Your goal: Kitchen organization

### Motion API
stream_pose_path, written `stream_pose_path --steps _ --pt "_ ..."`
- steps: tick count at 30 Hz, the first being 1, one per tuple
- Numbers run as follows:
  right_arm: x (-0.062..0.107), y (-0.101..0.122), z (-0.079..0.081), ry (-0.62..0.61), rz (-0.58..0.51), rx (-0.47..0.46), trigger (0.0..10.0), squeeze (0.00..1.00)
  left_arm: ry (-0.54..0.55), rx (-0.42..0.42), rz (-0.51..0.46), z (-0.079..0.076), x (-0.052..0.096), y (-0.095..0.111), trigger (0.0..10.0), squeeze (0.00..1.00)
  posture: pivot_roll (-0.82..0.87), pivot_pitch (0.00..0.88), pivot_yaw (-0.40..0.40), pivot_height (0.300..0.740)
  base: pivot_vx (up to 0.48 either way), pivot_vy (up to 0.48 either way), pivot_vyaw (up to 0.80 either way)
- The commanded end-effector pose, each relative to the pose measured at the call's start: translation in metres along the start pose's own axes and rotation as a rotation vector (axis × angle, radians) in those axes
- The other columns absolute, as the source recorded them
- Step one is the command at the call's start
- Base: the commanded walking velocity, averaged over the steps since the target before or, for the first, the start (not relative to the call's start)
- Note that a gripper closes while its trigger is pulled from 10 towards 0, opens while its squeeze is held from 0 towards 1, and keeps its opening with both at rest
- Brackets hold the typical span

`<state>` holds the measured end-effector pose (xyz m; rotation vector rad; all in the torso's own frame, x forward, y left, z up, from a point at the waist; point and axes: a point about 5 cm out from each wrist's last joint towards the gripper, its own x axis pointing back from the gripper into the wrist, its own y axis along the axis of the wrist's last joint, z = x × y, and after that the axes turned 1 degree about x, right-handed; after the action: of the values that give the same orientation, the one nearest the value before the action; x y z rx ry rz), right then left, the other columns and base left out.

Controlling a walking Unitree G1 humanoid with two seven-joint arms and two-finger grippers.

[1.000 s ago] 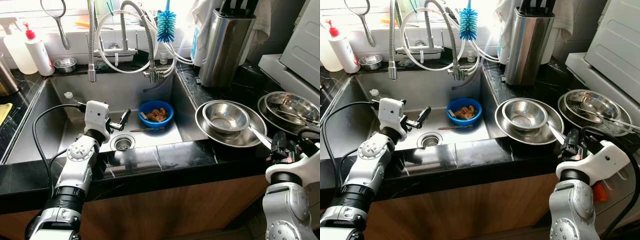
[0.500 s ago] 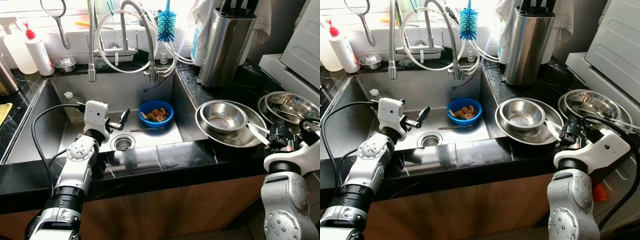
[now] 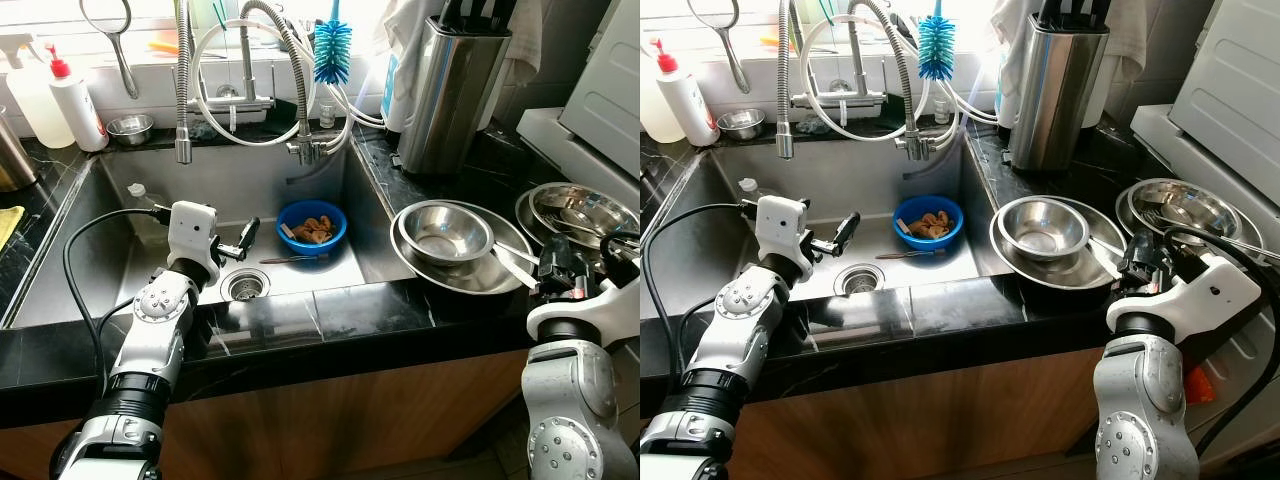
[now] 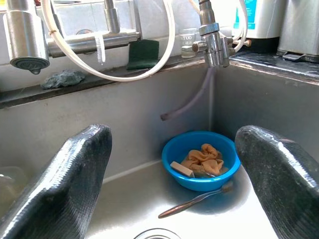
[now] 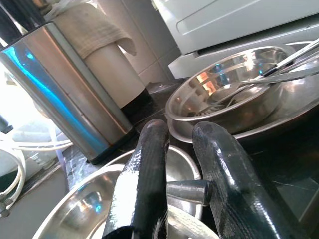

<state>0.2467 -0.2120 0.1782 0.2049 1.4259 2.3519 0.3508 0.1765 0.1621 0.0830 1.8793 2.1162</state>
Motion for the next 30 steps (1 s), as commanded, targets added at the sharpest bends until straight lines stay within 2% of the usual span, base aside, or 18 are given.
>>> stream_pose_path --steps 1,16,30 --pt "0.0 -0.003 -0.005 -0.028 0.013 -0.007 0.0 0.0 -0.001 -0.029 -0.008 0.002 0.001 0.003 10.0 0.0 -0.06 0.053 -0.029 0.74 0.0 0.0 0.0" --pt "0.0 -0.002 -0.006 -0.036 0.009 -0.019 0.0 0.0 0.0 -0.03 -0.008 0.002 0.001 0.003 10.0 0.0 -0.06 0.054 -0.029 0.74 0.0 0.0 0.0" --pt "-0.005 0.011 0.013 0.052 -0.047 -0.025 0.0 0.0 0.014 -0.031 -0.011 0.004 0.001 0.003 10.0 0.0 -0.06 0.047 -0.031 0.74 0.0 0.0 0.0"
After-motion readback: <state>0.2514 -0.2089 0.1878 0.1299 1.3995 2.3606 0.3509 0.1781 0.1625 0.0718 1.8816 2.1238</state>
